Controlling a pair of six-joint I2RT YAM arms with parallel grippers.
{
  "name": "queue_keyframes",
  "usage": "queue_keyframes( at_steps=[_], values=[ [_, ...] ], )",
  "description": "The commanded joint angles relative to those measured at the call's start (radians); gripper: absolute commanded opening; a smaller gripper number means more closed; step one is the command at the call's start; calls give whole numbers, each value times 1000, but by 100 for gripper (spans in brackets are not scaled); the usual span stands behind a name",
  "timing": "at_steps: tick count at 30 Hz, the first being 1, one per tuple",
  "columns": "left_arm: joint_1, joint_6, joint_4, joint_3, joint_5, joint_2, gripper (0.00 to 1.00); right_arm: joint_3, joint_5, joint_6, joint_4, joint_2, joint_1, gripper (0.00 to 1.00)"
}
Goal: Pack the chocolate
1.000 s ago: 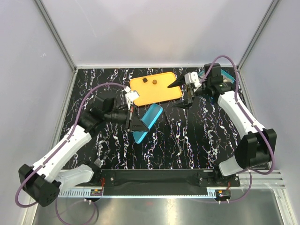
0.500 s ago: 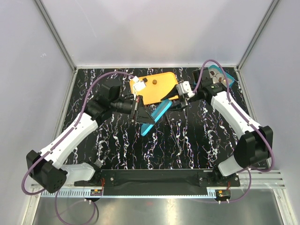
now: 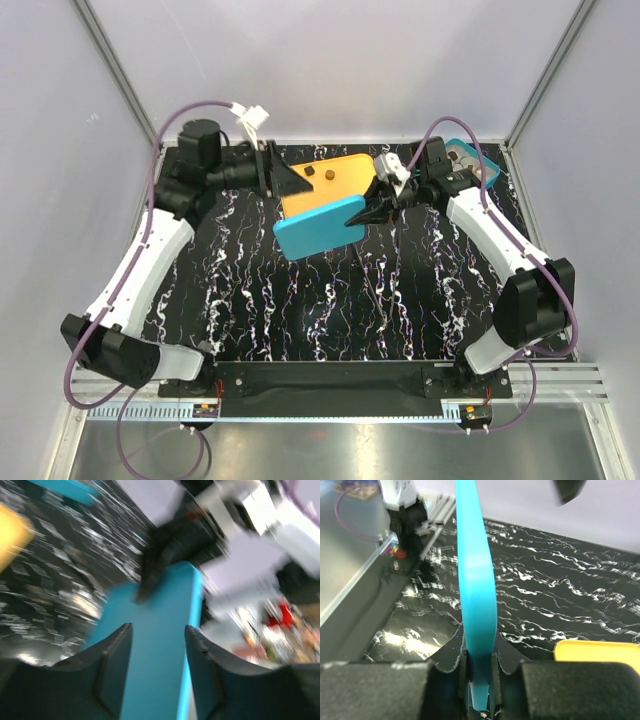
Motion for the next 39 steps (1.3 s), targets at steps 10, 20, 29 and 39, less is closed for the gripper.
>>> queue_keyframes(
  at_steps=[10, 20, 29, 39],
  values=[
    [29, -122, -238, 124, -832, -307, 64, 278, 531, 1311, 552, -14, -4, 0],
    [-57, -7, -263, 51, -842, -307, 74, 156, 951, 1547, 447, -261, -128, 0],
    [-100, 69, -168, 100, -830, -166, 99, 208, 918, 1622, 348, -195, -434, 0],
    [-100, -3, 226, -204, -800, -181, 99, 266, 605, 1794, 517, 101, -677, 0]
  ],
)
